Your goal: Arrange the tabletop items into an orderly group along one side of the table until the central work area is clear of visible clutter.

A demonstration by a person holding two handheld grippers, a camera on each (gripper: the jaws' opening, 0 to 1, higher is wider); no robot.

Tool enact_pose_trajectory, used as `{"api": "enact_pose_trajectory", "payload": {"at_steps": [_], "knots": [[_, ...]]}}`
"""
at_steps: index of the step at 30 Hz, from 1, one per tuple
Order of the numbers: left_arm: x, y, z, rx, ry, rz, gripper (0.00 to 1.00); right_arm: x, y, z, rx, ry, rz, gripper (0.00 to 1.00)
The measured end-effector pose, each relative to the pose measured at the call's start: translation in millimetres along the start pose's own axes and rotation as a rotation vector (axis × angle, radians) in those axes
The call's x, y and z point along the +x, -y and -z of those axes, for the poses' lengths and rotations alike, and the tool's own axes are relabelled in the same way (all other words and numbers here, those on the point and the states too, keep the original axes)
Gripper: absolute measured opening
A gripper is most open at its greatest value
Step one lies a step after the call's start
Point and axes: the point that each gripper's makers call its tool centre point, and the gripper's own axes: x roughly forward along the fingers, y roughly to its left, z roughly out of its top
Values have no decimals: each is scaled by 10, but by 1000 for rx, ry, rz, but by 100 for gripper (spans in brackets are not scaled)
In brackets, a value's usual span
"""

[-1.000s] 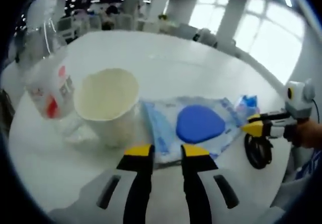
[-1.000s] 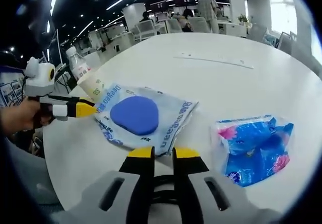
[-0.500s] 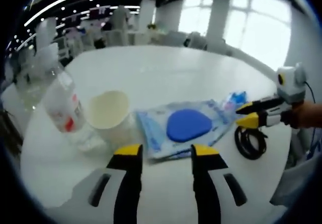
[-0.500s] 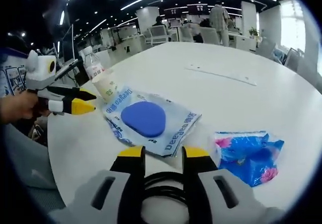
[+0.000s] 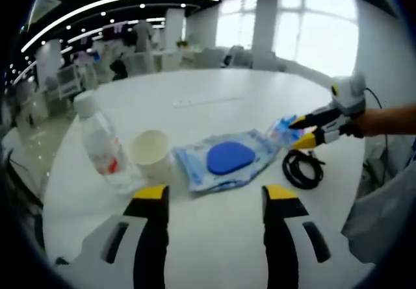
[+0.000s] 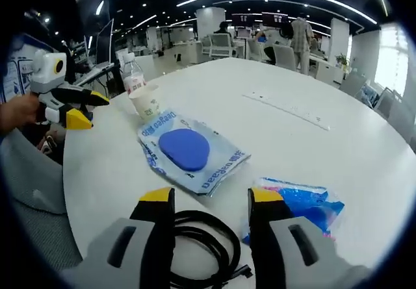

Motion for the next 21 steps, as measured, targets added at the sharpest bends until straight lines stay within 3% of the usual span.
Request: {"api": "enact_pose_trajectory", "payload": {"at_steps": [6, 12, 18, 21], "knots": [[-280, 67, 14, 24, 11, 11, 61, -117, 105, -20, -66, -8, -7, 49], [-544, 119, 94, 17, 13, 5, 66, -267, 218, -46, -203, -40, -24, 56], [-778, 137, 206, 22, 10, -20, 70, -369, 328, -19, -333, -101, -48, 57], [-883, 85, 220, 77, 24, -66, 76, -403, 386, -26, -387, -124, -60, 59]]}}
